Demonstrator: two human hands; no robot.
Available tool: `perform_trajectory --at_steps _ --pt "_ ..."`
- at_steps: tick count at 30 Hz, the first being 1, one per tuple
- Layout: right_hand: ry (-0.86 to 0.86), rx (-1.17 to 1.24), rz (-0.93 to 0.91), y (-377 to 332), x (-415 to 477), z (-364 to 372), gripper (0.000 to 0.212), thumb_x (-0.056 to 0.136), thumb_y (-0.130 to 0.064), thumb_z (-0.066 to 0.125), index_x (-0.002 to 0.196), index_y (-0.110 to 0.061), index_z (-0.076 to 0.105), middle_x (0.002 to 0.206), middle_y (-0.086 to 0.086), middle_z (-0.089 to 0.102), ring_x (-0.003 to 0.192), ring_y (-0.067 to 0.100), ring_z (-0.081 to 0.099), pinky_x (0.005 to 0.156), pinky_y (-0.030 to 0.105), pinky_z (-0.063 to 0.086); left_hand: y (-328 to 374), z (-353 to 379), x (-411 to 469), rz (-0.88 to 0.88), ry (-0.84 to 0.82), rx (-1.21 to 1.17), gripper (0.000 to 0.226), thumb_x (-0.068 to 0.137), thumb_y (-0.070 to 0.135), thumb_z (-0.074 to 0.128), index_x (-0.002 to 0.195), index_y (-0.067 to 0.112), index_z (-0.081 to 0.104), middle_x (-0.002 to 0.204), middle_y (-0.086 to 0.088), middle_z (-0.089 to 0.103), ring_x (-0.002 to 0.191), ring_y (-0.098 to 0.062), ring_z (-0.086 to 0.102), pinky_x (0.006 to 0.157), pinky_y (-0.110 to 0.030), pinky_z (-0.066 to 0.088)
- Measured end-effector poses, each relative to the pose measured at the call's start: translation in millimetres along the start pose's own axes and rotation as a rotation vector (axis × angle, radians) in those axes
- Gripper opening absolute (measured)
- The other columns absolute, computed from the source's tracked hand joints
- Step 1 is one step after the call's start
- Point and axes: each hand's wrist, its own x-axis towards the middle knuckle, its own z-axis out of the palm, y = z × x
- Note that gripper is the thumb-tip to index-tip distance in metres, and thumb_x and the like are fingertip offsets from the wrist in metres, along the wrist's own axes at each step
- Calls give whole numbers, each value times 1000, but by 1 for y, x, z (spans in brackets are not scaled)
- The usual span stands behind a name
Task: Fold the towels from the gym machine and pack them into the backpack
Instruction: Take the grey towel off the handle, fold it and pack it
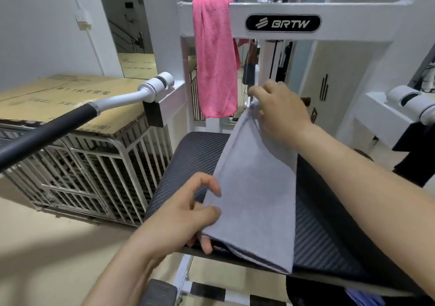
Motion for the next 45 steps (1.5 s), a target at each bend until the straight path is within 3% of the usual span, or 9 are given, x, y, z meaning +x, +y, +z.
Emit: perform_trajectory --at_steps 3,6,10,15,25,30,35,41,45 --pt "-173 256 -121 -39 -33 -9 45 87 -23 64 129 -24 49 116 3 51 97 22 54 75 39 50 -17 19 -20 -37 -15 53 20 93 16 55 96 35 59 52 -7 51 42 -18 55 44 -19 39" --pt "-537 335 -141 -47 -83 -30 40 90 -48 55 126 -32 51 114 -5 52 98 15 56 84 33 48 -41 19 -26 167 316 481 11 85 35 64 91 44 65 54 7 53 48 -5 47 49 -21 38" --pt "-495 210 -225 -51 -150 -42 66 86 -70 37 133 -26 45 133 -2 47 122 20 48 99 36 44 -49 17 -28 714 435 896 19 81 41 68 98 31 70 96 15 60 92 -8 57 76 -28 49" --pt "-305 63 -292 -61 -211 -23 93 81 -79 33 143 -11 42 152 11 39 141 27 36 111 52 30 -75 25 -15 685 215 1289 77 80 43 70 147 26 36 153 -1 37 141 -19 35 112 -36 26" --pt "102 227 -433 -44 -245 -11 40 86 -3 44 120 -7 65 122 7 67 114 24 63 106 40 40 -66 33 -27 667 358 1056 52 75 15 52 125 23 62 128 6 64 120 -13 58 96 -33 48" --pt "28 623 -264 -40 -267 -52 22 90 -24 53 106 -22 68 91 -10 71 83 11 62 89 27 47 -45 52 -76 521 213 1001 31 84 52 39 96 35 62 73 14 65 69 -7 61 63 -33 48" --pt "-3 1154 66 -38 -240 -83 1 86 -18 70 87 -18 71 80 -8 70 75 4 63 70 19 49 -27 48 -76 372 141 403 53 80 60 57 84 8 69 79 -20 66 67 -18 57 61 -40 47" --pt "-58 961 240 -55 -163 -62 20 98 -34 46 88 -18 53 82 -2 62 76 13 55 67 30 40 0 30 -35 236 302 30 32 98 38 47 97 20 73 82 7 76 74 -5 70 61 -20 52" --pt "-194 750 280 -66 -107 -31 22 102 -36 37 92 -18 44 92 4 59 86 25 55 70 35 39 -1 6 13 173 441 152 49 99 44 41 93 2 67 92 -14 73 80 -25 68 73 -33 47"
